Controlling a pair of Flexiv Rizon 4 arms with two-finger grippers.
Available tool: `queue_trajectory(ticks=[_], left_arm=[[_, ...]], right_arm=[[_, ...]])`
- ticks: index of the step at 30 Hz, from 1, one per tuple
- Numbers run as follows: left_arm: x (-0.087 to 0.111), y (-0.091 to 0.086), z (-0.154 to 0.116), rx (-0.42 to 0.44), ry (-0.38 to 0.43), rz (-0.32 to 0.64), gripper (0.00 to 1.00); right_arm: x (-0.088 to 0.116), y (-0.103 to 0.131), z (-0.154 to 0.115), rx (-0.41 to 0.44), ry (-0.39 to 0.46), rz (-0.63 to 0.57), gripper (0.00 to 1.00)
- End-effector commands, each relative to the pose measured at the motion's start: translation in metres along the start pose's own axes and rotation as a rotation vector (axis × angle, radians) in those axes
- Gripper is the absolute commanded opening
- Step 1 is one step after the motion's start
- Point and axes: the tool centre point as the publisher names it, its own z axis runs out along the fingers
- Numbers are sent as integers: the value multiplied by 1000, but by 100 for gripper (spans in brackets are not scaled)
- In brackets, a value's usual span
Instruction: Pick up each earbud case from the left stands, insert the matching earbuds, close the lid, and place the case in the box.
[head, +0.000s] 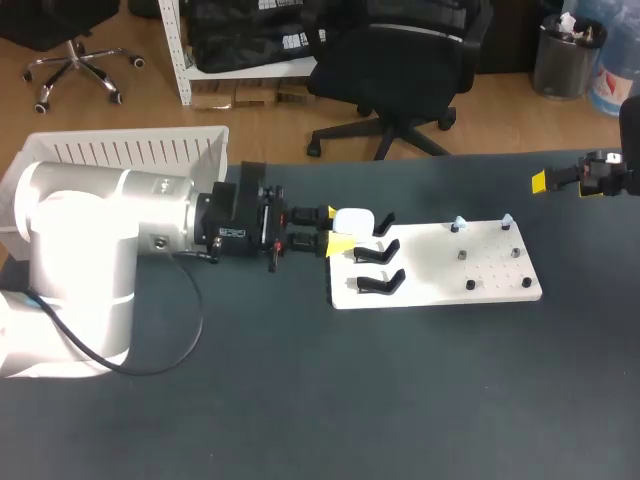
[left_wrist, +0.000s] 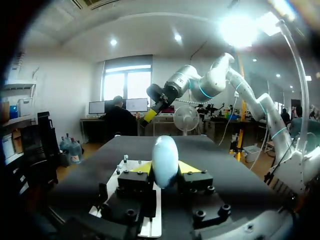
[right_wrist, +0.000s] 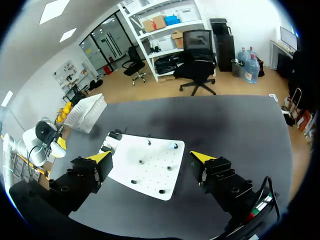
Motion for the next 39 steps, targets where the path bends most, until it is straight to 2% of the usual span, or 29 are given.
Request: queue_trajectory(ticks=[1, 7, 12, 17, 22, 32, 39], left_arm=[[0, -3, 0, -10, -11, 12, 0], [-4, -8, 2, -38, -86, 64, 0], [-5, -11, 9, -14, -104, 89, 0], [-8, -8, 18, 14, -114, 89, 0], [-7, -6, 24, 42, -114, 79, 0], [-8, -1, 30, 55, -114, 78, 0], [-7, -1, 33, 52, -113, 82, 0]], right_arm=[[0, -1, 0, -1, 1, -1, 100], [-2, 6, -7, -24, -5, -12, 100], [1, 31, -17, -96, 5, -63, 100], [15, 70, -23, -128, 55, -157, 100], [32, 96, -21, -150, 99, -213, 100], [51, 137, -14, -162, 112, -223, 100], [70, 168, -1, -202, 160, -212, 100]])
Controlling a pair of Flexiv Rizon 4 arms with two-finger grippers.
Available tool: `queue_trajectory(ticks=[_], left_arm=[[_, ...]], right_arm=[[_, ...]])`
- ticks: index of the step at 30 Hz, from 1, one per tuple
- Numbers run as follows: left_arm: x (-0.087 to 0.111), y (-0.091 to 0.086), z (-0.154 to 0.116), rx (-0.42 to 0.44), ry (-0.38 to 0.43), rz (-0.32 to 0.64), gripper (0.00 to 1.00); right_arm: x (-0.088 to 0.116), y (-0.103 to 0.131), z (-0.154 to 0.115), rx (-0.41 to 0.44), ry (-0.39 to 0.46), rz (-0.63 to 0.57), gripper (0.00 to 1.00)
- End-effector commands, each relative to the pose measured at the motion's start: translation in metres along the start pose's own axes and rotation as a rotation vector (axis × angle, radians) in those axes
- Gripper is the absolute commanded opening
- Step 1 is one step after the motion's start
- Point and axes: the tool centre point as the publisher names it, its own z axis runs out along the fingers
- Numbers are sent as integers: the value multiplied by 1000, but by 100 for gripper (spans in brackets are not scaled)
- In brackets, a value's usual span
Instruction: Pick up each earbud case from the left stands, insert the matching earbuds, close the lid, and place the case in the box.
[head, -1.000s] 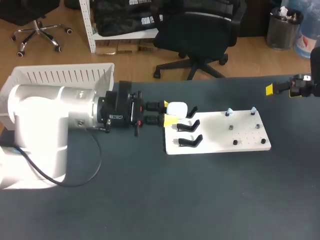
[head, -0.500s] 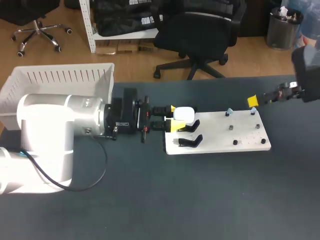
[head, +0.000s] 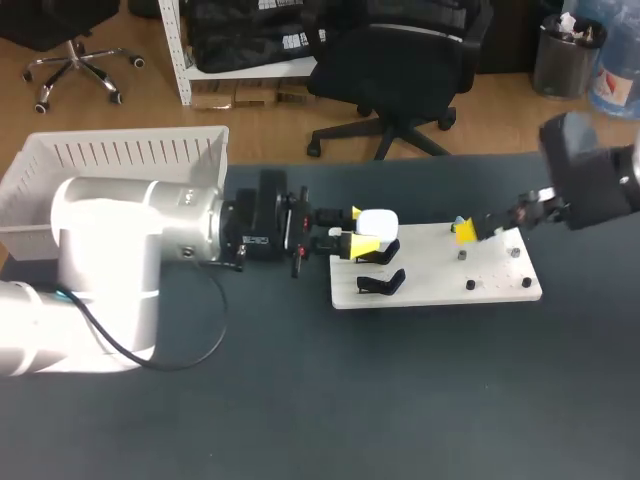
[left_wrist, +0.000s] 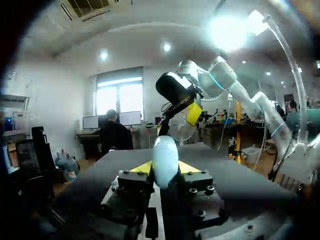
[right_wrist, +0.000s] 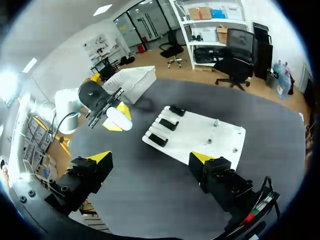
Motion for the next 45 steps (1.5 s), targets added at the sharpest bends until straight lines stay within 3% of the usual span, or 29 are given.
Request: queue_trajectory(ticks=[1, 20, 45], left_arm=[[1, 2, 2, -5, -4, 1, 0], [1, 2, 2, -5, -4, 1, 0], [1, 2, 2, -5, -4, 1, 0]], right_arm=[[-2, 12, 13, 2, 5, 10, 100], [-23, 43, 57, -85, 55, -16, 100], [-31, 28, 78, -56, 71, -4, 100]])
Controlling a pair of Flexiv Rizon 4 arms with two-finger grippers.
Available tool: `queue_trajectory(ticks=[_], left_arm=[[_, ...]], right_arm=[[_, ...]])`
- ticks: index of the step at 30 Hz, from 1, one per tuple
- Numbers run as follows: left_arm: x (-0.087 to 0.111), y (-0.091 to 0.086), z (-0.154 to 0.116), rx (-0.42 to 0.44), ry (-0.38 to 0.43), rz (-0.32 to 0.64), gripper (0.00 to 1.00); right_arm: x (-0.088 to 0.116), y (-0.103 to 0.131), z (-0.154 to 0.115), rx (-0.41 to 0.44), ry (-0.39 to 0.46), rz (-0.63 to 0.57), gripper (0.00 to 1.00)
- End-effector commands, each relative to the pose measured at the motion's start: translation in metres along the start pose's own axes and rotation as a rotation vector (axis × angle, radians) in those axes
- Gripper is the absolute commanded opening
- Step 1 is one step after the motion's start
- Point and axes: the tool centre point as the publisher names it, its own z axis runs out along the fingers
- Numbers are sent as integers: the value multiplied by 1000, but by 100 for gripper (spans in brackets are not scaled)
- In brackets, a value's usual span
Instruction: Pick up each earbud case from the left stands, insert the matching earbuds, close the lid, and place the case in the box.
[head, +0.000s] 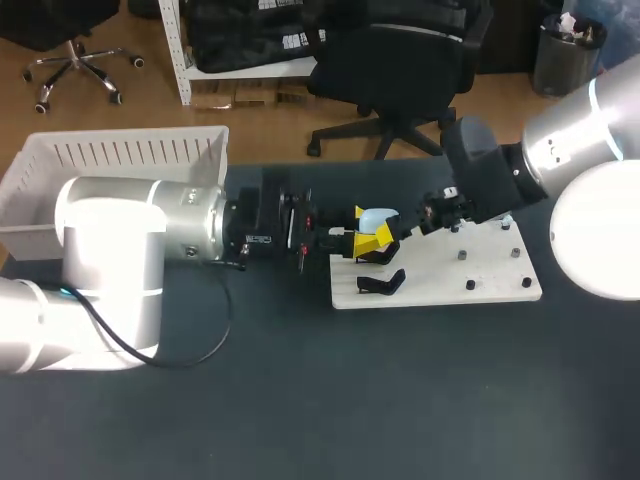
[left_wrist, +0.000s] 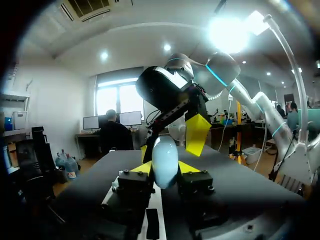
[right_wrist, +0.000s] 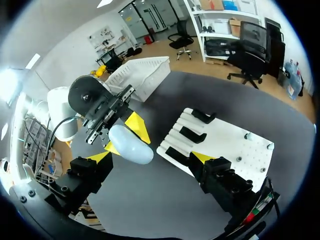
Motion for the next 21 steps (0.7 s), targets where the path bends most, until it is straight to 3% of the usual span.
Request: queue_trajectory(ticks=[1, 21], left_arm=[[1, 0, 0, -2, -3, 2, 0], [1, 0, 0, -2, -3, 2, 0]], right_arm=[[-1, -1, 1, 5, -1, 6, 100], [-9, -8, -3, 47, -33, 22, 100]])
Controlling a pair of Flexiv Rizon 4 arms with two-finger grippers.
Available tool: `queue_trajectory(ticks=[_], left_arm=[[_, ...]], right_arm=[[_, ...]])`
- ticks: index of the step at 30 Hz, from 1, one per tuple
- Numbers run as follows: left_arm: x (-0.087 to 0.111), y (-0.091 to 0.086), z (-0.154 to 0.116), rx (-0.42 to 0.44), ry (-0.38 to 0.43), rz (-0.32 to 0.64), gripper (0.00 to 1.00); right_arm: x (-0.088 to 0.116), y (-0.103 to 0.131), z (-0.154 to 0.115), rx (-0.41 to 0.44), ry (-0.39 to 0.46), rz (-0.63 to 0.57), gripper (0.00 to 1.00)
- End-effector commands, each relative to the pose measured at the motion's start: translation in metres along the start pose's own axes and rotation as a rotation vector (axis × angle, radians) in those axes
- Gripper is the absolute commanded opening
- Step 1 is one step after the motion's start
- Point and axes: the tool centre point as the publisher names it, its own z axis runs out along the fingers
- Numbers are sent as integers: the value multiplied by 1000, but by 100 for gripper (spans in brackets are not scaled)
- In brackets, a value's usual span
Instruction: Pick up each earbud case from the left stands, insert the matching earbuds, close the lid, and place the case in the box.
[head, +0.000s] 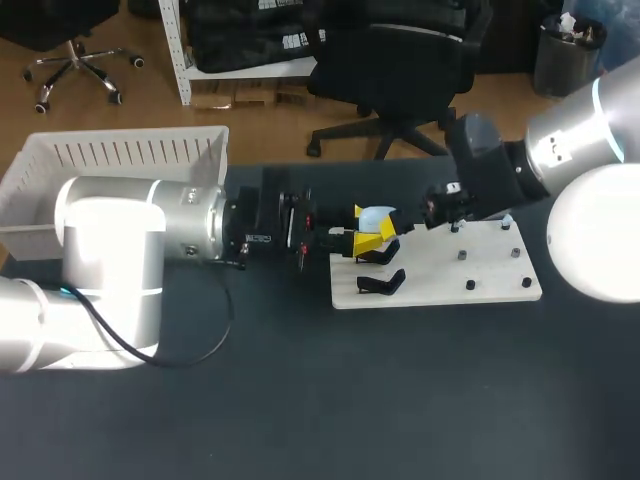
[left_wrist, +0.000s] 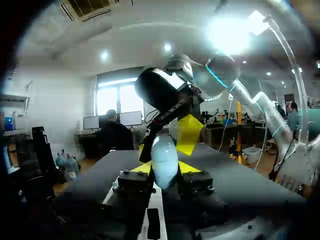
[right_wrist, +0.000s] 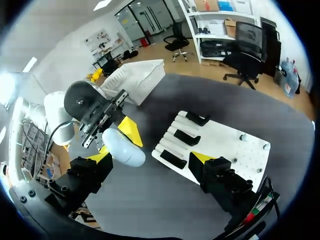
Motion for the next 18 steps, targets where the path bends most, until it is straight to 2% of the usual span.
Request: queue_trajectory(ticks=[1, 10, 15, 18], left_arm=[[1, -1, 0, 0, -3, 2, 0], [1, -1, 0, 0, -3, 2, 0], [1, -1, 0, 0, -3, 2, 0], [1, -1, 0, 0, -3, 2, 0]], right_arm=[[-3, 2, -2, 20, -6, 2, 100], [-21, 1, -21, 46, -51, -22, 100], [-30, -24, -47, 156, -43, -23, 100], [-33, -50, -62, 215, -11, -5, 100]])
